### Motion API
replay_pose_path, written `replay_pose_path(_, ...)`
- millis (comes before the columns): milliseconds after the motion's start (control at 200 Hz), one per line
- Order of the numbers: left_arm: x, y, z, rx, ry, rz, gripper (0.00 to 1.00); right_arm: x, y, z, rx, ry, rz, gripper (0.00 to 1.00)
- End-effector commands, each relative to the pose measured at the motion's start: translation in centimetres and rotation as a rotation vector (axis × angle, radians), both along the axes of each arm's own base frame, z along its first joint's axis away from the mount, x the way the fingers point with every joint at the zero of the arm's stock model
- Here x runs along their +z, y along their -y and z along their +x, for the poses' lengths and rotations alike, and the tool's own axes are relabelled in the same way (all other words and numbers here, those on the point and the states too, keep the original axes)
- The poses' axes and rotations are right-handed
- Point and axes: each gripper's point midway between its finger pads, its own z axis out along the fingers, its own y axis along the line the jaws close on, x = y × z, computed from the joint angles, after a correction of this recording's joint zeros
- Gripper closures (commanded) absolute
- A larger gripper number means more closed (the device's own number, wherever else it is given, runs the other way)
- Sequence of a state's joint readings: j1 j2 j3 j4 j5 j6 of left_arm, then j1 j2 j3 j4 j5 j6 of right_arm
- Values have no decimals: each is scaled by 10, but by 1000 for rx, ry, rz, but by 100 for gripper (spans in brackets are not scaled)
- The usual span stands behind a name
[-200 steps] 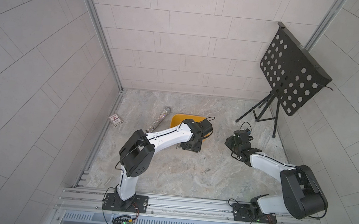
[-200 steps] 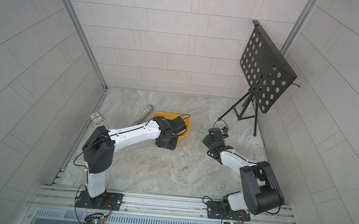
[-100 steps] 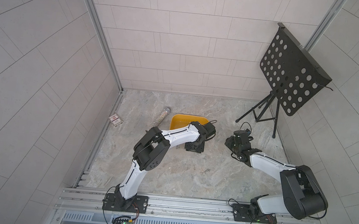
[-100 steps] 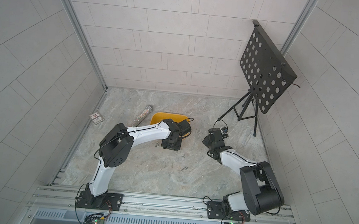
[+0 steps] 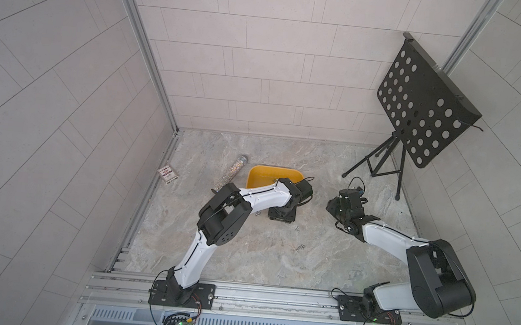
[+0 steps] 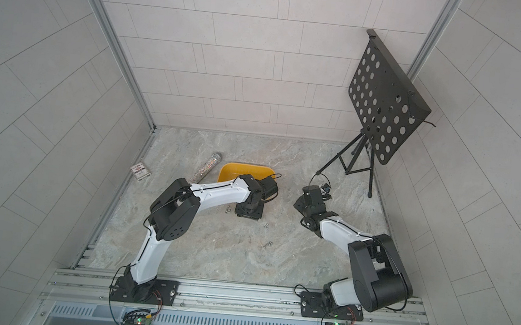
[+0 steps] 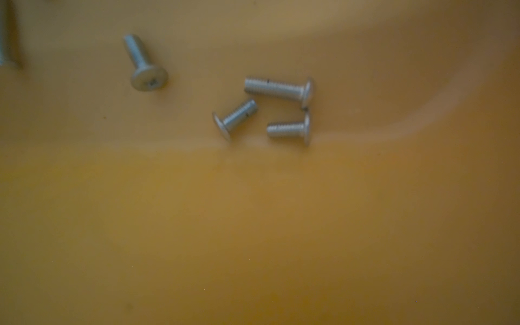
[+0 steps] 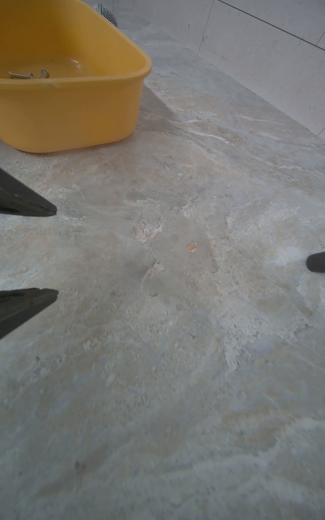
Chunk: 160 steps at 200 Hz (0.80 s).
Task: Put the screws on the desktop into the storage box
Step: Pick up the screw from the center of the board.
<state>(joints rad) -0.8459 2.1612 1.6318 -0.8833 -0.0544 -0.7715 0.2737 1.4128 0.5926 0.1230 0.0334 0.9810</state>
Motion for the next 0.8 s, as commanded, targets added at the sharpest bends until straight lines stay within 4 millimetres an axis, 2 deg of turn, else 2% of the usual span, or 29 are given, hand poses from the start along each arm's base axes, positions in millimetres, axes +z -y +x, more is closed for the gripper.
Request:
replay_pose_path(0, -4, 1, 9, 24, 14, -4, 60, 2, 2, 2, -9, -3, -7, 54)
replay_pose_path(240, -12, -5, 11, 37, 1, 13, 65, 2, 1, 2, -7, -2, -5, 54)
replay_pose_path(625, -23, -20, 1, 35, -34, 44, 84, 2, 1, 3, -5, -3, -5, 54)
replay_pose_path(795, -26, -25, -3, 35, -47, 54, 88, 2, 1, 3, -4, -2, -4, 54)
